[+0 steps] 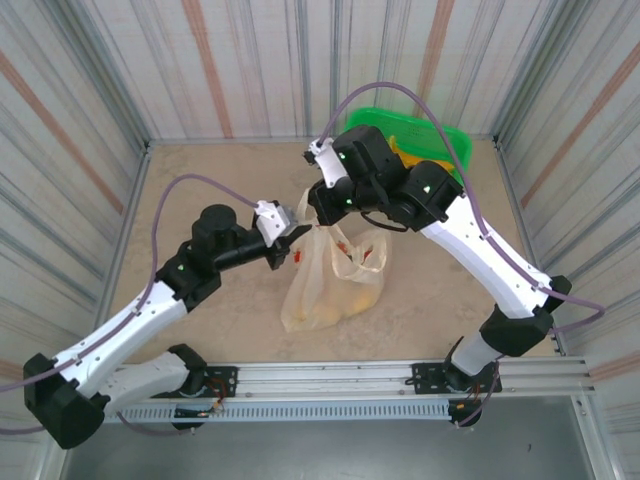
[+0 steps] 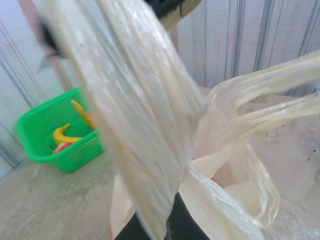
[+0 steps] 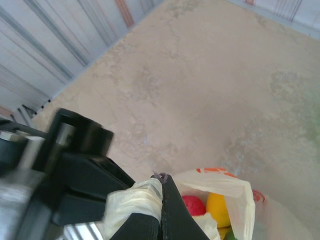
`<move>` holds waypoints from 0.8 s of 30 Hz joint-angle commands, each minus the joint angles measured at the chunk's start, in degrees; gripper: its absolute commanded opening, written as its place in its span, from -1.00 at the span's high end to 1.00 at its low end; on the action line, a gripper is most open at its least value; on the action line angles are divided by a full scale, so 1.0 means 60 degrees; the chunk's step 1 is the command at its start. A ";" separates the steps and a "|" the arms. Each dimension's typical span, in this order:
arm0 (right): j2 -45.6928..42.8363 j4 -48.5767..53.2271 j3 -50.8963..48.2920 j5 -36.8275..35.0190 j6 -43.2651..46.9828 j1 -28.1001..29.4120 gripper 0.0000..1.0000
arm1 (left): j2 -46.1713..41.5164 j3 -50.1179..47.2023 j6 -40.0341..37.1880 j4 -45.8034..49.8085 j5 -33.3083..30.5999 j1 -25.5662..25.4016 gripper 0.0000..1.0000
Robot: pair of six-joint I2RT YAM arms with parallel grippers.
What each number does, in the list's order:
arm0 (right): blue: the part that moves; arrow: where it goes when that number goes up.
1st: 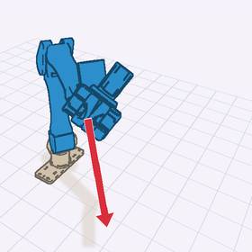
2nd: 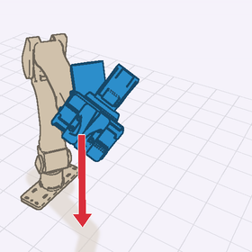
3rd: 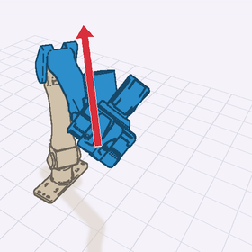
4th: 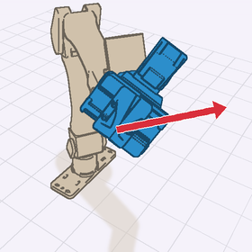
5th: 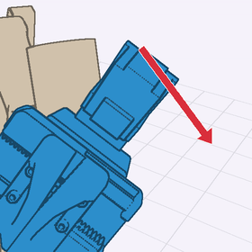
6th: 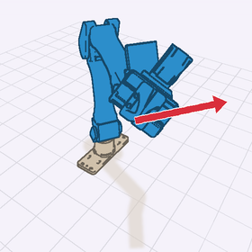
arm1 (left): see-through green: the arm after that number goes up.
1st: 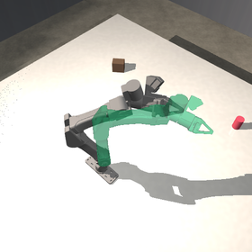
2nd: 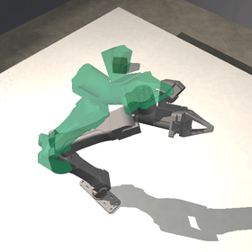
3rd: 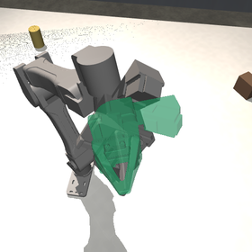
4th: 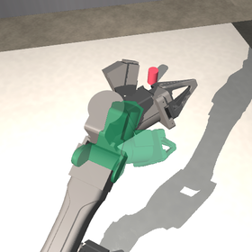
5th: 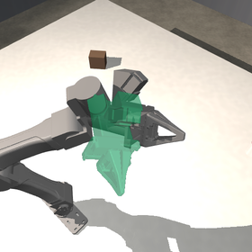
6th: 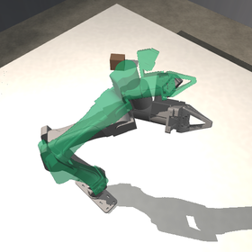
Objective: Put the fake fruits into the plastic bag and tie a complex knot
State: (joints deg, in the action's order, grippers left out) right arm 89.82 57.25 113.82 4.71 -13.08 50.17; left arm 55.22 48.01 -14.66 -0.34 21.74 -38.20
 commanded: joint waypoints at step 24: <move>0.0717 0.1249 0.2039 0.2293 -0.4259 -0.0798 1.00 | -0.0453 0.1282 -0.0023 -0.0209 -0.0336 -0.0801 -0.72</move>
State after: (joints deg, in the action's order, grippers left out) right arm 93.43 64.64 125.05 17.06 -35.46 44.99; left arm 48.66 56.29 -17.47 1.76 19.68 -40.77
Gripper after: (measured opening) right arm 0.045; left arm 0.849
